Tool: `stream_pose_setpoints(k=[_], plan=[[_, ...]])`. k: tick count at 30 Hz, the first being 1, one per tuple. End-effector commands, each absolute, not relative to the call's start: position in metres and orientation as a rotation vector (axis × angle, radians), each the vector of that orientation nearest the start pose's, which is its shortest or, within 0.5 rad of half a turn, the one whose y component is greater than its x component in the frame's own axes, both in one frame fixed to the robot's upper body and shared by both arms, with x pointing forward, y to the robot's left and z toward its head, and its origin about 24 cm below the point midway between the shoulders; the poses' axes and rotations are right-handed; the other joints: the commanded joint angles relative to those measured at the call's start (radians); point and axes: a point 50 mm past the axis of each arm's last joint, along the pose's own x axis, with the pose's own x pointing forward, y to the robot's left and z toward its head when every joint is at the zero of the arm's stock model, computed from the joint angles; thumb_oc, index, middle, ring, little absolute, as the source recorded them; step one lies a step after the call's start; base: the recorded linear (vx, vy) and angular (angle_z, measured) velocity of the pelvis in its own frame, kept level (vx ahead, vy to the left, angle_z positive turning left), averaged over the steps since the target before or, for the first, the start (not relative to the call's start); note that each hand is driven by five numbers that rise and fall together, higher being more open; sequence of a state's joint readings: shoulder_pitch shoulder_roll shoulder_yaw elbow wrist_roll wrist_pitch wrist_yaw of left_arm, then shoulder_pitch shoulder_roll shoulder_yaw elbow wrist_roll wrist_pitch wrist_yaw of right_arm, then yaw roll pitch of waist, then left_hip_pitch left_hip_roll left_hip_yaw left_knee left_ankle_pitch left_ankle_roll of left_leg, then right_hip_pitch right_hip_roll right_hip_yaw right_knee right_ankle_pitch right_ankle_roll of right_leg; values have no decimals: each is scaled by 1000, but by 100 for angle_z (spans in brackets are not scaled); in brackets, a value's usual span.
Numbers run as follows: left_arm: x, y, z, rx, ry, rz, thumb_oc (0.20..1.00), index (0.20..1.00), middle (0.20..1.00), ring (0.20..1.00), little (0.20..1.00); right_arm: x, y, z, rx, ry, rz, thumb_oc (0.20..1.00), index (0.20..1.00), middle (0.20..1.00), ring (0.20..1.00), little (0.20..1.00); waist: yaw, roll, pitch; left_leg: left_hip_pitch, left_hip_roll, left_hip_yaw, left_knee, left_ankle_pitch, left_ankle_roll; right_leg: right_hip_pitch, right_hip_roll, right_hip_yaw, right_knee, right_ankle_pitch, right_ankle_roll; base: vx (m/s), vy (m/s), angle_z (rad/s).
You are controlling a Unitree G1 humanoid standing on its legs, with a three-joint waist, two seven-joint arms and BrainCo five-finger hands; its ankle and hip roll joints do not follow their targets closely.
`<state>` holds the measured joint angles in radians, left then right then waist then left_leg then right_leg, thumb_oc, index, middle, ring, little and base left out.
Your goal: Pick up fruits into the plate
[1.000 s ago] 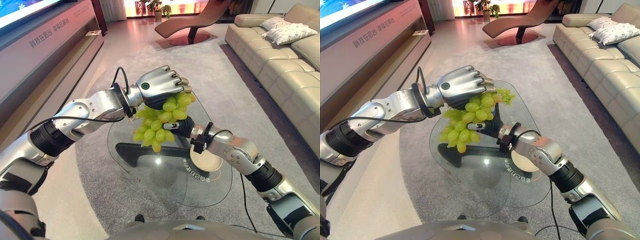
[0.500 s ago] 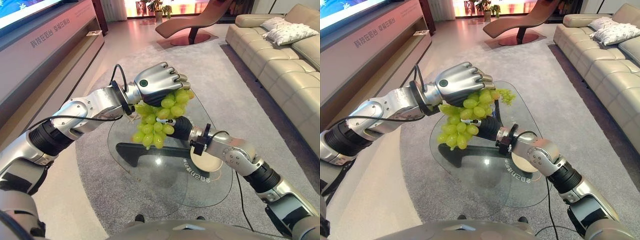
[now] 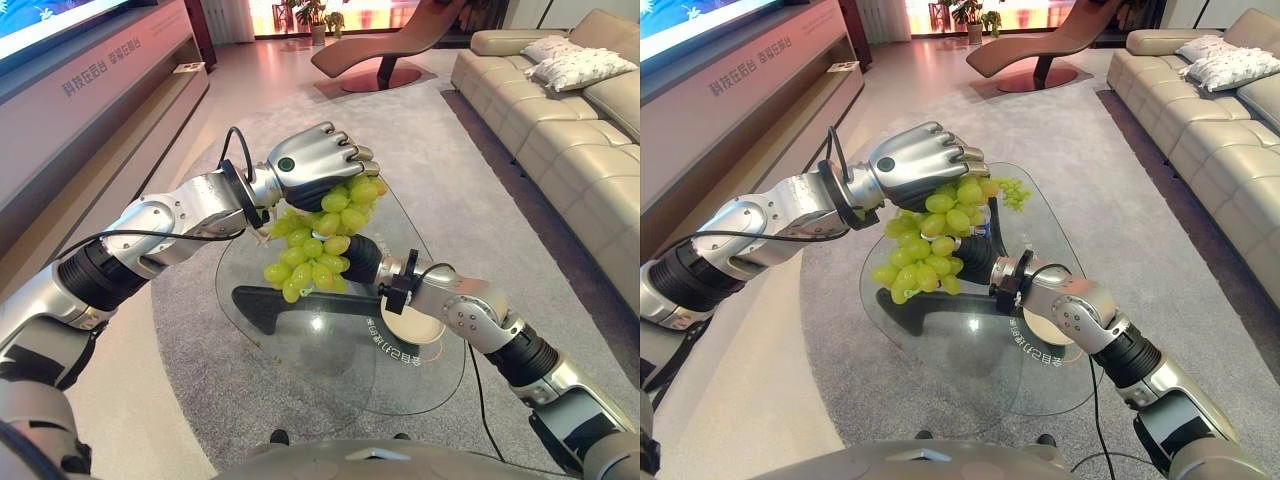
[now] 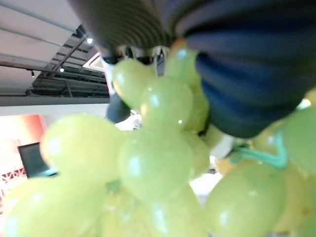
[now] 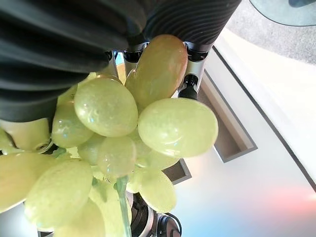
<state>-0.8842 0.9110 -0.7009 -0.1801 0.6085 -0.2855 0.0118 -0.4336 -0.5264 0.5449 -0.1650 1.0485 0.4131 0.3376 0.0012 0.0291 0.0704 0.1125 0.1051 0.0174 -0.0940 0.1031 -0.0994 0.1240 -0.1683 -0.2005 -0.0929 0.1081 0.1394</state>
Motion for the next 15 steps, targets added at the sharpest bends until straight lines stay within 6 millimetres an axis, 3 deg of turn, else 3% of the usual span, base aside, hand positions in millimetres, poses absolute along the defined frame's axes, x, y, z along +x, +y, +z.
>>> stream_pose_setpoints(k=[1, 2, 3, 15], plan=[[279, 78, 270, 1517, -1240, -487, 200, 200, 200, 200, 200, 251, -43, 154, 398, 46, 1256, 200, 200, 200, 200, 200, 29, -32, 9, 71, -54, 51, 7, -138, 34, 59, -8, -11, 6, -81, 11, 0, 0, 0], [279, 78, 269, 1512, -1230, -491, 918, 918, 918, 918, 918, 251, -43, 153, 397, 47, 1256, 200, 200, 200, 200, 200, 29, -31, 9, 71, -54, 53, 7, -138, 33, 59, -8, -11, 6, -81, 11, 0, 0, 0], [279, 79, 269, 1504, -1223, -493, 1000, 1000, 1000, 1000, 1000, 251, -44, 153, 395, 48, 1253, 200, 200, 200, 200, 200, 29, -31, 9, 71, -54, 53, 7, -137, 33, 59, -8, -10, 6, -81, 11, 0, 0, 0], [283, 91, 263, 1509, -1169, -479, 1000, 1000, 1000, 1000, 1000, 255, -56, 147, 407, 37, 1186, 200, 200, 200, 200, 200, 30, -30, 9, 71, -52, 54, 7, -136, 32, 58, -8, -10, 6, -80, 12, 0, 0, 0]])
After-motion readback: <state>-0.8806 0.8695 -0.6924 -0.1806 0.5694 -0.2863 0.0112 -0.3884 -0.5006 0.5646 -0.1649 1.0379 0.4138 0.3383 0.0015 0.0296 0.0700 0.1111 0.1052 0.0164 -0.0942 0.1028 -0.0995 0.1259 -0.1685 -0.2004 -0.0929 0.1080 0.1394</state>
